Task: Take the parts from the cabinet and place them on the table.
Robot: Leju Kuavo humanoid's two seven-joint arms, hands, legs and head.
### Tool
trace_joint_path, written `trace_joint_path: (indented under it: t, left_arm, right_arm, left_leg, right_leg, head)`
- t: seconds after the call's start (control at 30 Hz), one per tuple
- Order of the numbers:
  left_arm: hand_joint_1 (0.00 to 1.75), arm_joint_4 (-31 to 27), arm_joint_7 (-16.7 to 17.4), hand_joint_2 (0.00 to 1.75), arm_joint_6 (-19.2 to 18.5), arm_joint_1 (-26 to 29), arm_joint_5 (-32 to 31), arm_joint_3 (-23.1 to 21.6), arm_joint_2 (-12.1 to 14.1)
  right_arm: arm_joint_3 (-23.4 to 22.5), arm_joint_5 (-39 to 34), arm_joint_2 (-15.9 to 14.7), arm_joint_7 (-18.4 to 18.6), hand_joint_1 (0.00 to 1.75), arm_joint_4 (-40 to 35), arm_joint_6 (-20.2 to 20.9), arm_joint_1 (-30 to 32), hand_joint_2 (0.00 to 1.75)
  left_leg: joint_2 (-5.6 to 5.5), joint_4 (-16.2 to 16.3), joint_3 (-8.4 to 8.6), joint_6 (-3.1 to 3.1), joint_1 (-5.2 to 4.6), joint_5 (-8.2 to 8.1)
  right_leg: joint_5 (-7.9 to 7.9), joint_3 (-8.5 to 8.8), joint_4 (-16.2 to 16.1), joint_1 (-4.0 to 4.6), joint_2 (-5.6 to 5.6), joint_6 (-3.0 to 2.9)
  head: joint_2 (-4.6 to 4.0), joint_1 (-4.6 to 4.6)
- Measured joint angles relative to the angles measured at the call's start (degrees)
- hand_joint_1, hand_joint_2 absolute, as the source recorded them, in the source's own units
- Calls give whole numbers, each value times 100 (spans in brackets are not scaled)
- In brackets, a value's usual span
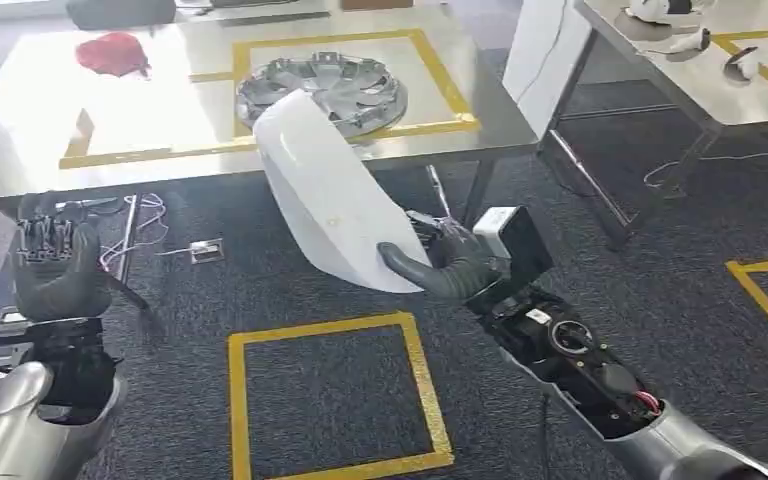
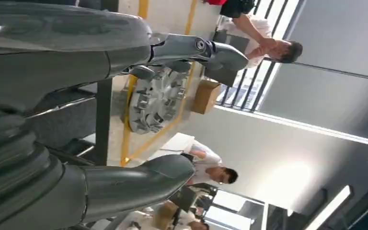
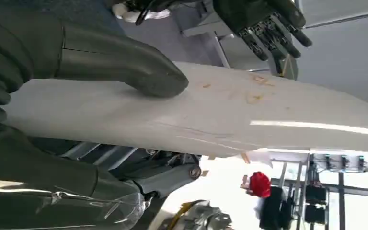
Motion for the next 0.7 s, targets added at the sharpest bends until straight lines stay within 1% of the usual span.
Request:
trace_joint_path:
  t: [0.03,0.07,0.1,0.13,0.17,0.2,0.23,0.27,0.3,0.33,0.37,0.4,0.47,0.5,0.53,0.57,0.6,0.63,0.67,0.7]
  left_arm:
    - [0,2,0,175,0,2,0,0,2]
    - [0,2,-2,175,0,-1,2,0,2]
    - [0,2,-7,175,0,-3,2,0,7]
    - [0,4,-9,175,-2,-3,2,0,9]
    - [0,9,-9,175,-2,-12,4,0,11]
    - [0,9,-9,175,-7,-5,4,0,11]
    - [0,7,-15,175,-7,18,9,0,11]
    - [0,7,-15,175,-9,28,9,-2,11]
    - [0,4,-20,175,-11,31,11,-2,11]
    - [0,2,-24,175,-11,29,11,-2,13]
    - [0,2,-26,175,-13,27,11,-2,15]
    - [0,2,-33,175,-18,30,13,-2,15]
    - [0,2,-39,175,-20,57,20,-2,15]
    - [0,2,-39,175,-20,85,26,-2,15]
    - [0,2,-42,175,-20,102,30,-2,15]
    - [0,2,-46,175,-20,113,31,-2,15]
    - [0,2,-55,175,-20,113,33,-2,15]
    - [0,2,-63,175,-20,110,33,-2,15]
    - [0,2,-68,175,-22,111,33,-2,15]
    - [0,2,-74,175,-26,113,33,-2,13]
  right_arm:
    - [2,2,0,-2,175,0,2,1,175]
    - [2,2,0,-2,175,0,2,0,175]
    - [2,2,0,-2,175,0,2,-1,175]
    - [2,2,0,-2,175,4,2,-4,175]
    - [4,2,0,-2,175,9,9,-7,175]
    - [2,2,0,-4,175,7,9,-8,175]
    - [4,2,0,2,175,7,9,-2,175]
    - [4,2,0,-2,175,-2,11,12,175]
    - [4,2,0,-2,175,-17,9,12,175]
    - [4,2,0,-2,175,-17,9,16,175]
    - [4,2,0,-4,175,-20,9,11,175]
    - [4,2,0,-7,175,-20,9,5,175]
    - [4,2,0,-4,175,-20,7,37,175]
    - [6,2,0,-2,175,-20,7,62,175]
    - [9,2,0,-2,175,-20,7,80,175]
    - [9,2,0,0,175,-20,2,81,175]
    - [9,2,0,-2,175,-20,-9,74,175]
    - [9,2,0,-2,175,-20,-18,66,175]
    - [9,2,0,-2,175,-20,-20,63,175]
    - [9,2,0,-2,175,-20,-30,62,175]
  left_leg:
    - [1,-296,61,10,0,250]
    - [2,-790,235,20,1,600]
    - [8,-1355,450,34,0,983]
    - [23,-1782,575,71,-3,1221]
    - [24,-1900,619,107,-43,953]
    - [25,-1852,619,168,-43,955]
    - [7,-1858,608,193,-37,1060]
    - [11,-1865,650,227,-36,1003]
    - [0,-1869,724,249,-5,1005]
    - [-1,-1871,756,263,-5,990]
    - [-2,-1871,780,281,-4,973]
    - [-2,-1871,816,306,-4,945]
    - [-2,-1869,877,313,-6,877]
    - [-3,-1869,922,314,-7,838]
    - [-6,-1869,979,314,-9,796]
    - [-12,-1869,1052,312,-12,746]
    - [-18,-1868,1127,307,-17,699]
    - [-23,-1869,1216,299,-23,646]
    - [-24,-1877,1270,289,-24,596]
    - [-27,-1862,1301,260,-46,561]
  right_leg:
    - [-40,47,9,0,4,7]
    - [-92,109,20,0,4,19]
    - [-148,171,29,0,3,38]
    - [-199,186,36,4,-2,68]
    - [-225,184,65,32,13,100]
    - [-239,142,58,37,10,125]
    - [-266,180,72,34,8,160]
    - [-291,204,93,53,11,194]
    - [-369,216,120,36,5,228]
    - [-409,163,219,19,-5,254]
    - [-450,120,334,22,-6,269]
    - [-564,-52,707,14,-11,289]
    - [-914,-641,1717,11,-11,324]
    - [-1033,-868,2034,10,-12,339]
    - [-1001,-959,2076,11,-12,321]
    - [-799,-923,1851,12,-12,300]
    - [-497,-792,1443,17,-11,263]
    - [-108,-597,887,29,-9,205]
    - [266,-443,393,57,-4,142]
    - [220,-424,219,95,0,111]
  head:
    - [0,-22]
    - [0,-44]
    - [0,-59]
    - [0,-87]
    - [0,-133]
    - [0,-140]
    - [0,-86]
    - [0,-72]
    - [0,-63]
    - [0,-42]
    - [0,-39]
    - [0,15]
    - [0,77]
    - [0,103]
    - [0,120]
    - [0,138]
    - [0,157]
    - [0,184]
    - [0,210]
    - [0,178]
